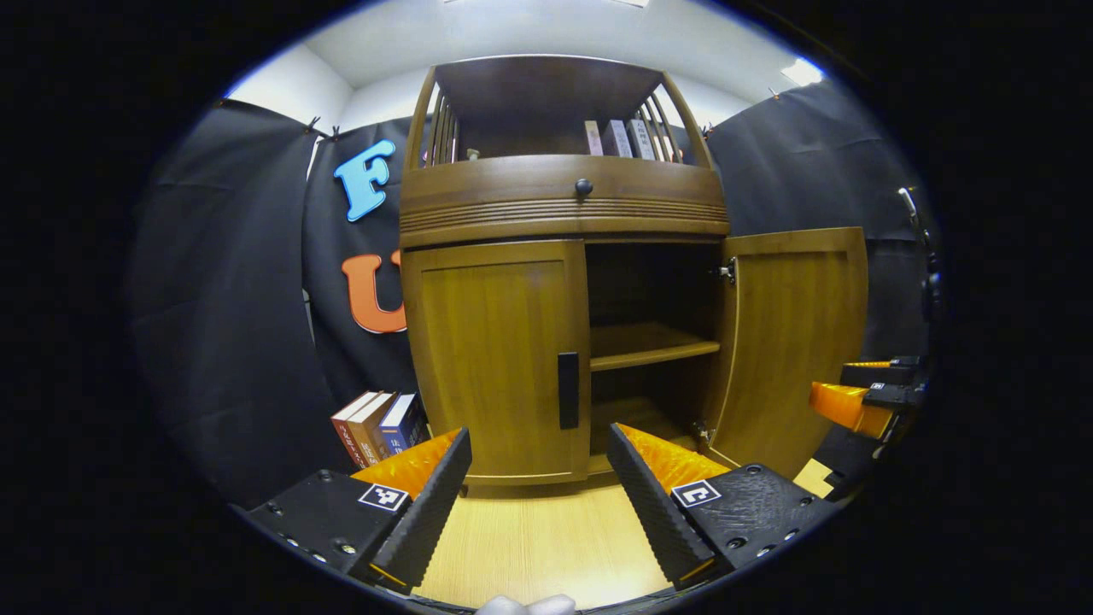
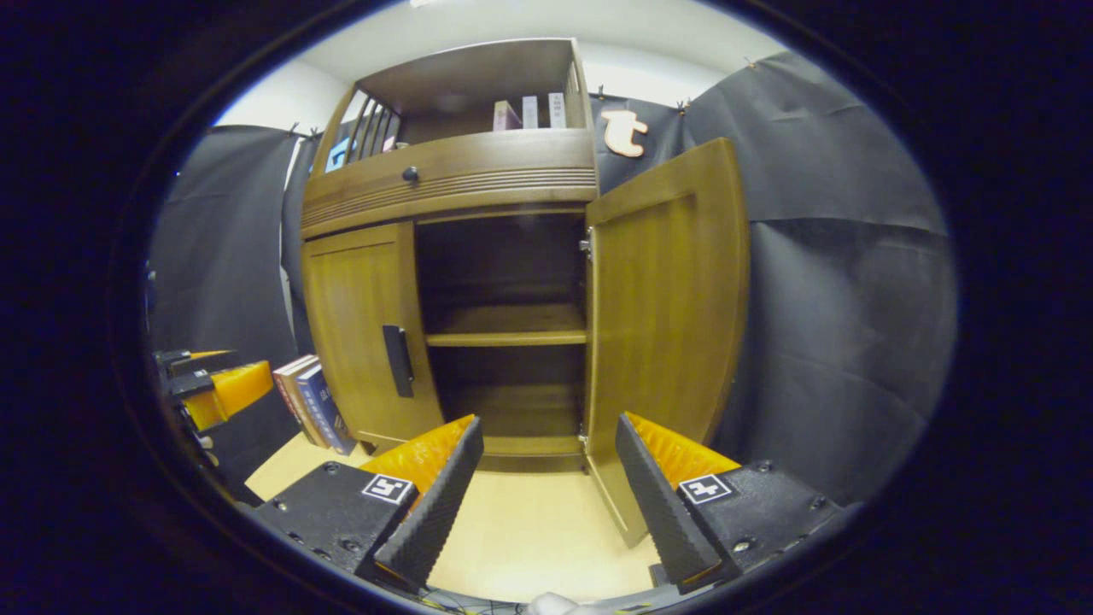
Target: Open the right door of the double-door shoe cabinet with the right hand, and open the left door with the left hand.
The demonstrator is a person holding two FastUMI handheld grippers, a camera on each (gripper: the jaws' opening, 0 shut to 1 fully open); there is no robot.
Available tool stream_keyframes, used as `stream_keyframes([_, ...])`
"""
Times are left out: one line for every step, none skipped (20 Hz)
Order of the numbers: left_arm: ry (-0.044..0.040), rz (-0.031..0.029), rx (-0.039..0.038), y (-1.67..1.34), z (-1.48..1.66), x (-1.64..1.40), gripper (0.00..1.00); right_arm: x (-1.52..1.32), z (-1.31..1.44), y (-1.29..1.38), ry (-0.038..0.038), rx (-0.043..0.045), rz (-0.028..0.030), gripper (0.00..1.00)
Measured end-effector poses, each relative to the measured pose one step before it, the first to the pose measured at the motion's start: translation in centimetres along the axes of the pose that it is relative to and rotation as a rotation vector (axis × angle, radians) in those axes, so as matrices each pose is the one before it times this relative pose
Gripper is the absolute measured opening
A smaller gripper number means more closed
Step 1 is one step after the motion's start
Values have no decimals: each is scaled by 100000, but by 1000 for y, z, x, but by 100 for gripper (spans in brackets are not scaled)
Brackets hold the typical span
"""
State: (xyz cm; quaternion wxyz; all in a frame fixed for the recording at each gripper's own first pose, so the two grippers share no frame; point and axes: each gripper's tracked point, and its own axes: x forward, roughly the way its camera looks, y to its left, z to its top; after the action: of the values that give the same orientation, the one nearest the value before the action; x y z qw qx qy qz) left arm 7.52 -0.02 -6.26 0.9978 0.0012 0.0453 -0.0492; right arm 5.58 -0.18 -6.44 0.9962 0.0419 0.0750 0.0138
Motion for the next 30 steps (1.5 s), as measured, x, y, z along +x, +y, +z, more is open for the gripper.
stream_keyframes([-115,40,23,255,-87,1060,96,102,155,199,329,-526,-83,98])
stream_keyframes([-835,-509,-125,84,-101,1247,96,40,17,245,519,-379,-417,98])
stream_keyframes([-485,-672,-548,-56,-41,1573,100,-5,246,217,116,19,-291,98])
stream_keyframes([-1302,-913,-298,-163,66,1637,96,19,263,438,137,-312,340,98])
stream_keyframes([-1804,-326,14,-97,246,1786,96,-32,313,305,438,-1081,-99,98])
stream_keyframes([-877,48,304,-77,71,1888,96,15,183,218,-13,-963,-755,98])
stream_keyframes([-1472,-48,586,-212,-172,2019,96,-241,357,39,146,-519,-387,98])
stream_keyframes([332,-50,0,-367,-380,1742,96,-136,342,307,451,-261,26,98])
stream_keyframes([-410,-251,345,-295,-345,1796,96,-95,198,152,516,-129,3,98])
stream_keyframes([264,109,-53,-320,-476,1664,96,-64,192,215,441,-338,81,99])
stream_keyframes([1089,-161,-171,-445,-507,1603,96,-166,109,149,468,-443,-296,99])
stream_keyframes([424,-224,95,-352,-445,1316,100,78,123,64,627,-462,-146,99])
stream_keyframes([625,-118,-78,-140,-266,1047,100,-40,-45,111,653,-578,-53,99])
stream_keyframes([-76,-383,-36,-310,-211,1097,96,-84,-142,44,930,-765,-236,98])
stream_keyframes([206,398,-132,-93,-443,802,99,-39,-167,-107,803,-561,-486,99])
stream_keyframes([982,-541,-286,-180,-347,793,91,-174,-463,-181,1127,-176,-471,99])
stream_keyframes([1078,750,-92,166,-398,500,88,-54,-407,-152,1329,67,-279,99])
stream_keyframes([460,345,-395,73,-308,546,86,101,-336,54,1374,200,12,98])
stream_keyframes([31,594,-89,104,-91,560,82,20,-336,25,1101,149,32,98])
stream_keyframes([70,-516,125,-111,-80,591,87,2,-316,0,926,-48,-1,98])
stream_keyframes([204,-558,-18,-75,-151,116,83,-79,-268,2,540,-152,-17,98])
stream_keyframes([-262,-921,-118,-161,-33,14,60,-134,-255,40,474,-37,119,98])
stream_keyframes([-472,-2400,339,-640,105,4,63,-44,16,258,-56,-104,565,98])
stream_keyframes([109,-2542,235,-636,-147,-104,55,-86,11,105,-230,-100,248,98])
stream_keyframes([-487,1273,24,84,121,-316,48,-66,18,-89,-262,-127,51,98])
stream_keyframes([126,460,135,124,-109,454,40,131,123,96,-270,173,-57,98])
stream_keyframes([-406,-480,-1164,-109,82,-22,31,16,117,-104,-152,314,-218,98])
stream_keyframes([193,-591,-507,-65,-3,-120,27,-124,-32,-237,-81,479,-199,98])
stream_keyframes([43,-369,-348,-56,67,-20,27,-131,-16,-147,71,375,-161,98])
stream_keyframes([282,-711,1047,-390,25,-123,24,-65,-51,32,127,-17,134,98])
